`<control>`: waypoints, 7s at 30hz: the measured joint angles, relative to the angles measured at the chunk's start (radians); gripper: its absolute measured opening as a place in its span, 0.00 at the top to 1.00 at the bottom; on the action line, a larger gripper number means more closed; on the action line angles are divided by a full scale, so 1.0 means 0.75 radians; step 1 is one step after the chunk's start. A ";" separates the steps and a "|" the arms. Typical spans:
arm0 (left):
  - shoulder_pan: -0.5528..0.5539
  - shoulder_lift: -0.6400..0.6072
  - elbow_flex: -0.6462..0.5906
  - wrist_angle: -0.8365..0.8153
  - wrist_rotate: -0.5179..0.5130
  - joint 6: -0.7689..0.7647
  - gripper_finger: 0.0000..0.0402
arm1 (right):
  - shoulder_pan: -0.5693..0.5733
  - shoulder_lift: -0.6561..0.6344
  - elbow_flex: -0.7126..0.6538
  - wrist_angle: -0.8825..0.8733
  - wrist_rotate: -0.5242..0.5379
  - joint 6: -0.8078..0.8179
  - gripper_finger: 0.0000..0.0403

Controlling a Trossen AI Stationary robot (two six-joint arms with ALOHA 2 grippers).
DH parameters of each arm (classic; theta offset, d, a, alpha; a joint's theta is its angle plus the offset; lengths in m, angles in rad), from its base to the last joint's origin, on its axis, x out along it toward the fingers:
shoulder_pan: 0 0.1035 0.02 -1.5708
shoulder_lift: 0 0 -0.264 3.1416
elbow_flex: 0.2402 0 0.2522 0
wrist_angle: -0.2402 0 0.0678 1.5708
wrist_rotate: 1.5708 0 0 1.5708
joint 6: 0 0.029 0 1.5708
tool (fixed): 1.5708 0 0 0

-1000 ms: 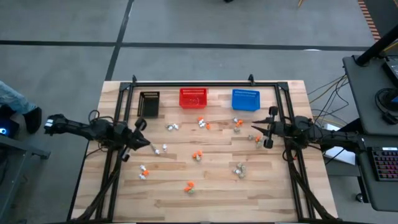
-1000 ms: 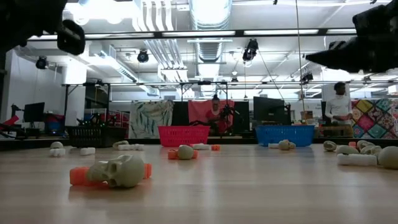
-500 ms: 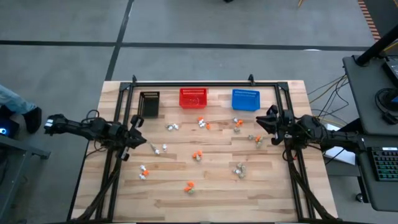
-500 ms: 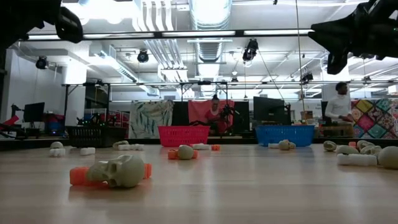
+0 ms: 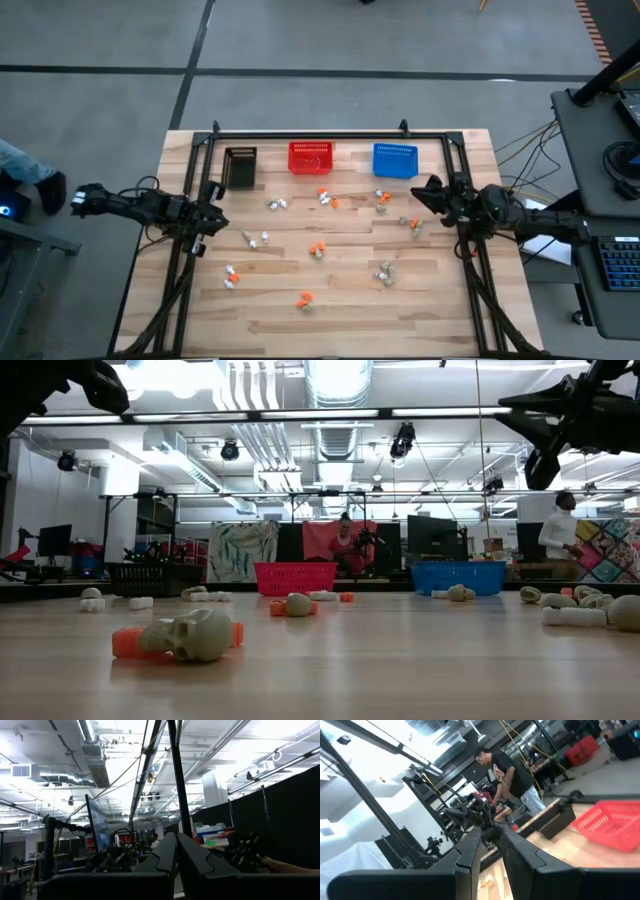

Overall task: Sort Halloween decoration
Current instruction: Put the white skull toy into the red bin

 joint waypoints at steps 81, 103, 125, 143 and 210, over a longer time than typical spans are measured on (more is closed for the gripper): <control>0.000 0.911 0.699 -1.197 -0.591 -0.476 1.00 | -0.006 1.640 1.137 -1.288 0.100 -0.991 0.74; 0.000 0.926 0.699 -1.173 -0.594 -0.475 1.00 | -0.010 1.872 1.136 -1.281 0.208 -0.995 0.58; 0.000 1.034 0.698 -1.106 -0.598 -0.461 1.00 | -0.009 1.977 1.136 -1.261 0.189 -1.007 0.83; 0.000 1.113 0.698 -1.019 -0.597 -0.462 1.00 | -0.011 1.907 1.134 -1.256 0.128 -0.984 0.98; 0.001 0.665 0.698 -0.997 -0.749 -0.321 1.00 | -0.414 3.060 3.028 -1.730 0.087 -1.380 0.98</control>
